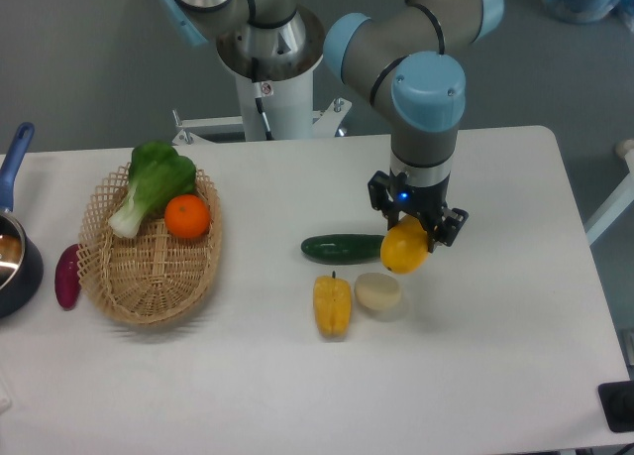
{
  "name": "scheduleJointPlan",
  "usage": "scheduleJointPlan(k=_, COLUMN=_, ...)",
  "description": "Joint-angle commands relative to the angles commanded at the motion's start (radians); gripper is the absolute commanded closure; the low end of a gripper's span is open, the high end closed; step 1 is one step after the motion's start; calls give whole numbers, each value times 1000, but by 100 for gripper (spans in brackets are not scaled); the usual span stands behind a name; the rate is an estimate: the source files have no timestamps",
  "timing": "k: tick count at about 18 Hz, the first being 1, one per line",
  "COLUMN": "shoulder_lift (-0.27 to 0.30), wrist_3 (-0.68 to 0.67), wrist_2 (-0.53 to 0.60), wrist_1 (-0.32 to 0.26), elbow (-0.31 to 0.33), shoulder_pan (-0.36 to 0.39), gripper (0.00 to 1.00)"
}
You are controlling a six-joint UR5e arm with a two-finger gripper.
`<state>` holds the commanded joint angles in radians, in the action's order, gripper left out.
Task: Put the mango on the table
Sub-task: 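Lift the yellow mango held in the gripper off the table, then carry the mango past the yellow pepper toward the open table area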
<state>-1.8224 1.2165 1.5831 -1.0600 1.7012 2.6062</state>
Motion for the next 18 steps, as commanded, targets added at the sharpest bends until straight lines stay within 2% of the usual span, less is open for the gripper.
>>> scheduleJointPlan(k=5, shoulder_lift=-2, wrist_3=-11, wrist_2=-29, wrist_1=2, elbow=-8, shoulder_pan=-2, gripper=78)
scheduleJointPlan(k=12, shoulder_lift=-38, wrist_3=-51, wrist_2=-35, wrist_1=6, elbow=-25, shoulder_pan=-23, gripper=78)
scheduleJointPlan(k=15, shoulder_lift=-67, wrist_3=-150, wrist_2=-34, wrist_1=11, elbow=-49, shoulder_pan=-80, gripper=79)
scheduleJointPlan(k=18, shoulder_lift=-136, wrist_3=-244, wrist_2=-26, wrist_1=12, elbow=-109, shoulder_pan=-146, gripper=79)
